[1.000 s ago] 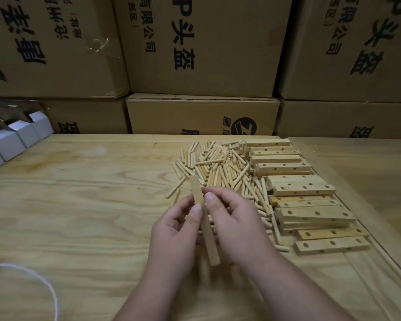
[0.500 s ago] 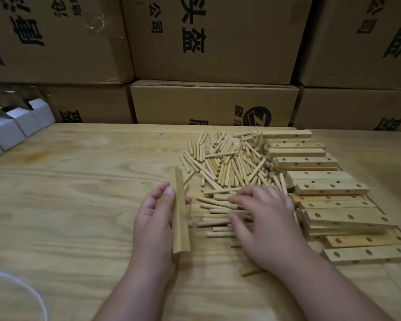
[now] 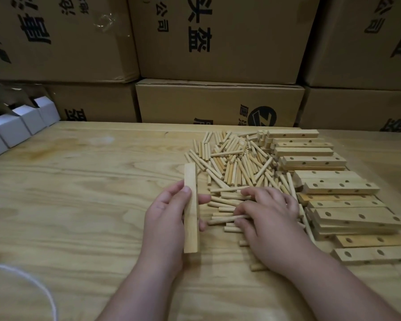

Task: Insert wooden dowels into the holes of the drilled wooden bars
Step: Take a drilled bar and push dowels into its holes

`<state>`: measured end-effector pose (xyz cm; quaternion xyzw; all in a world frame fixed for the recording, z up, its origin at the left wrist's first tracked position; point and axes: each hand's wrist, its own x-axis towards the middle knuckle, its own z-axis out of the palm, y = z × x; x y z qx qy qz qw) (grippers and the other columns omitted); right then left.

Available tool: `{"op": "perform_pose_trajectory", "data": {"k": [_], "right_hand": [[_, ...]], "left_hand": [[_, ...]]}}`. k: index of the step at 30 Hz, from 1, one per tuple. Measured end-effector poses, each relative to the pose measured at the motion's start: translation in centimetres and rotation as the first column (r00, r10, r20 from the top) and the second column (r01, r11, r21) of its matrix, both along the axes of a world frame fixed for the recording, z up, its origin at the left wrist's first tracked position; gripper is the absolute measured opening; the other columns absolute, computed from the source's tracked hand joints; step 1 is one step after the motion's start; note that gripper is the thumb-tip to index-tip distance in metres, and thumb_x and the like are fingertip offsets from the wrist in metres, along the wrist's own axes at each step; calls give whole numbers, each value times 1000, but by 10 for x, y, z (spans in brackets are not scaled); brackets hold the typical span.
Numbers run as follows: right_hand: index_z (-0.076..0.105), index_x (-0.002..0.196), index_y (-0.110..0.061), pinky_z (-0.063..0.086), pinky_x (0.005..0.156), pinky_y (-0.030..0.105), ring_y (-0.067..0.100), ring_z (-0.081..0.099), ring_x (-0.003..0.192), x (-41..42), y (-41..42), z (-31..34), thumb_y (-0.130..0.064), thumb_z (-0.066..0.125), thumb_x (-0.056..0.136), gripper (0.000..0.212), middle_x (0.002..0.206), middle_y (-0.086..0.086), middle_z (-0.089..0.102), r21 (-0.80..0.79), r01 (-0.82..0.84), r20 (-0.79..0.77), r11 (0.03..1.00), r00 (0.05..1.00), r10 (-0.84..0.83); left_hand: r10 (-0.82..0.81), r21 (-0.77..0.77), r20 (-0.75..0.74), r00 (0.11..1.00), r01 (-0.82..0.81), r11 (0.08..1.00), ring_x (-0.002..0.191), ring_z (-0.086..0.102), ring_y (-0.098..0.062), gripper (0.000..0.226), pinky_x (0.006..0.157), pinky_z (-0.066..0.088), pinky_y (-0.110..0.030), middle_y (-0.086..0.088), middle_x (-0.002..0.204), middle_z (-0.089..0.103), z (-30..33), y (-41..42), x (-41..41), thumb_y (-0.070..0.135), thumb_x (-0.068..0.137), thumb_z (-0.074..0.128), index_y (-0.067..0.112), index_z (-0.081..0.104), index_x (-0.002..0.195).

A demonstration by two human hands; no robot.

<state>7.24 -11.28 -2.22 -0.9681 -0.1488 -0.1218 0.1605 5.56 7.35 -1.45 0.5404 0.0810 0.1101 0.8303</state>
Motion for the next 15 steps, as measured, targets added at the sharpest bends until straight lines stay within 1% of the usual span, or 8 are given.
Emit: {"op": "perform_pose_trajectory", "data": {"k": [3, 6, 8, 11, 13, 15], "right_hand": [[63, 100, -41, 6, 112, 38, 5, 27, 131, 2, -1, -1, -43, 56, 95, 9, 131, -26, 47, 42, 12, 65, 999, 998, -14], [63, 100, -40, 12, 103, 32, 1, 34, 118, 3, -3, 0, -42, 56, 94, 9, 115, -27, 50, 129, 13, 148, 992, 988, -33], [64, 101, -39, 14, 98, 29, -3, 36, 108, 4, -3, 1, -38, 58, 94, 9, 107, -28, 53, 188, 9, 196, 982, 979, -47], [68, 103, -34, 15, 97, 26, -9, 40, 98, 3, -4, 1, -32, 64, 94, 10, 93, -33, 53, 299, 5, 253, 954, 964, -84], [70, 103, -31, 16, 96, 23, -14, 42, 93, 2, -4, 1, -29, 66, 93, 11, 89, -37, 51, 356, -15, 288, 934, 953, -94], [70, 103, -28, 19, 97, 25, -15, 44, 92, 2, -1, 2, -26, 67, 95, 10, 90, -37, 51, 391, -50, 322, 919, 943, -86]], "left_hand": [[-20, 37, -16, 1000, 21, 999, 47, 58, -17, 16, 42, 49, -25, -16, 88, 78, 0, -2, 1, 19, 101, 57, 20, 65, 115], [-36, 62, -10, 999, 36, 997, 50, 60, -16, 17, 43, 49, -25, -16, 88, 78, -1, -3, 1, 20, 102, 54, 22, 68, 112], [-45, 68, -7, 999, 45, 997, 50, 60, -18, 19, 43, 50, -26, -17, 88, 78, -1, -3, 1, 21, 103, 52, 23, 70, 110], [-50, 68, -7, 999, 50, 996, 49, 60, -20, 20, 44, 51, -27, -16, 90, 78, -2, -3, 2, 19, 103, 52, 23, 71, 109], [-59, 67, -14, 998, 60, 996, 52, 62, -21, 21, 46, 53, -29, -15, 94, 78, -4, -3, 2, 19, 103, 52, 24, 71, 111], [-68, 75, -20, 997, 70, 995, 55, 64, -21, 24, 49, 54, -29, -12, 96, 79, -5, -4, 3, 19, 105, 50, 24, 71, 115]]}}
